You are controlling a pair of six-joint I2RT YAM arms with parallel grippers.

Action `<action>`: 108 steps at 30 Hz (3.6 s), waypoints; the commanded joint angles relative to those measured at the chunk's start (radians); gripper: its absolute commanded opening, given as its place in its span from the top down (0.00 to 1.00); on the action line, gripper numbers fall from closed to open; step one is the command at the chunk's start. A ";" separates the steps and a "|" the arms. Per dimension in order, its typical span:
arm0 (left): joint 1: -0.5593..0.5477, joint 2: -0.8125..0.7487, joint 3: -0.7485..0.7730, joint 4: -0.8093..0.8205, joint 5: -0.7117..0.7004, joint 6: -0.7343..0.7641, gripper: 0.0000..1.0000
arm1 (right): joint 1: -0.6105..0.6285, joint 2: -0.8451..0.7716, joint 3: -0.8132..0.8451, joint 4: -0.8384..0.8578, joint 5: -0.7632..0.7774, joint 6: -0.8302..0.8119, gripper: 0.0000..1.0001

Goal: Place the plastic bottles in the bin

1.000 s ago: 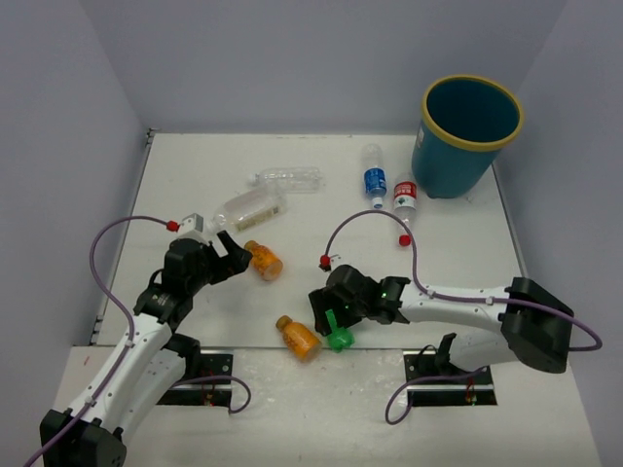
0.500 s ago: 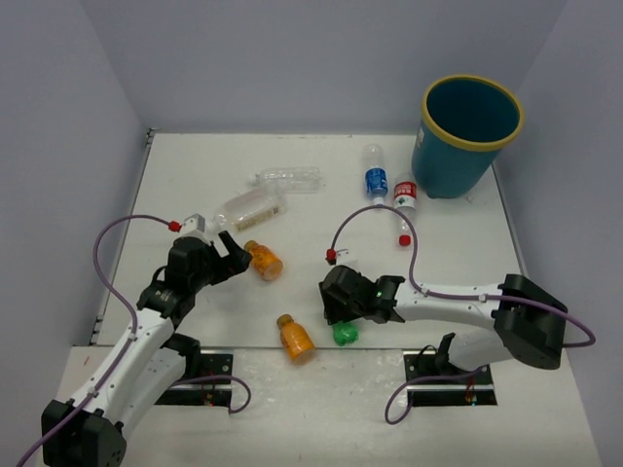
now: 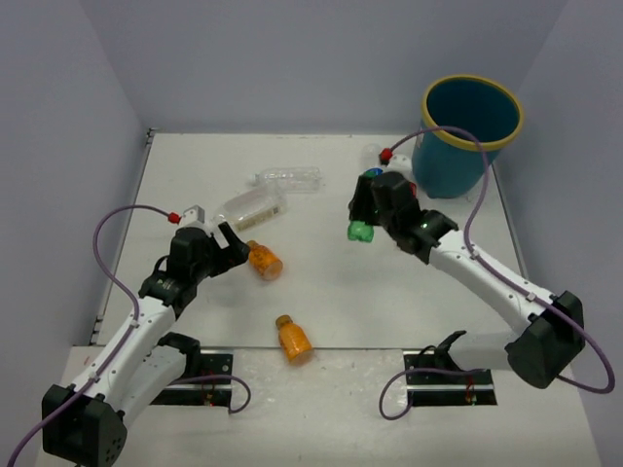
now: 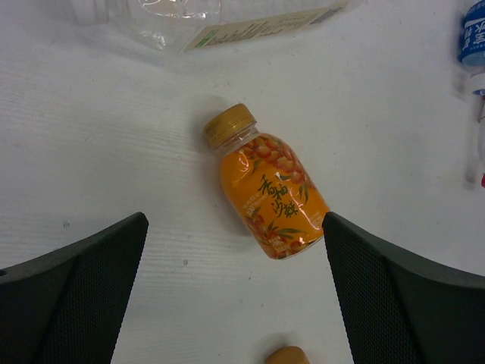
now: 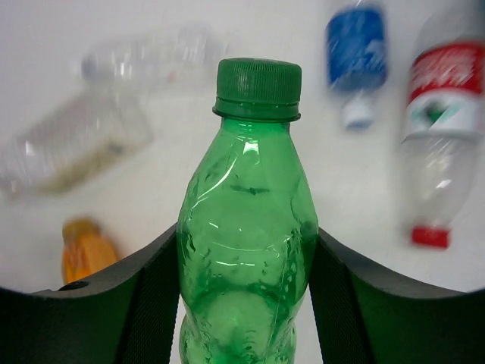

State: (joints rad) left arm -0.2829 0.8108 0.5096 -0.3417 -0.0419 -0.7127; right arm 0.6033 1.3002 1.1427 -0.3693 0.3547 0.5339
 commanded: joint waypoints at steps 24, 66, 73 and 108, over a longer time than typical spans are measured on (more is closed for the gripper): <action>-0.002 0.042 0.144 0.104 -0.059 0.081 0.00 | -0.495 0.548 0.710 0.501 0.592 -0.041 0.52; -0.196 0.330 0.184 0.001 -0.148 -0.051 0.00 | -0.292 -0.204 -0.092 0.203 -0.075 -0.110 0.01; -0.195 0.256 0.165 -0.003 -0.163 -0.024 0.00 | -0.289 -0.146 -0.214 0.092 -0.085 -0.049 0.01; -0.196 0.173 0.209 -0.034 -0.225 0.031 0.00 | -0.417 0.358 0.011 -0.167 -0.081 0.059 0.81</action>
State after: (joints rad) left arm -0.4736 1.0129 0.6884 -0.3992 -0.2485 -0.7171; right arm 0.1877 1.7847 1.1918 -0.5140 0.2425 0.5830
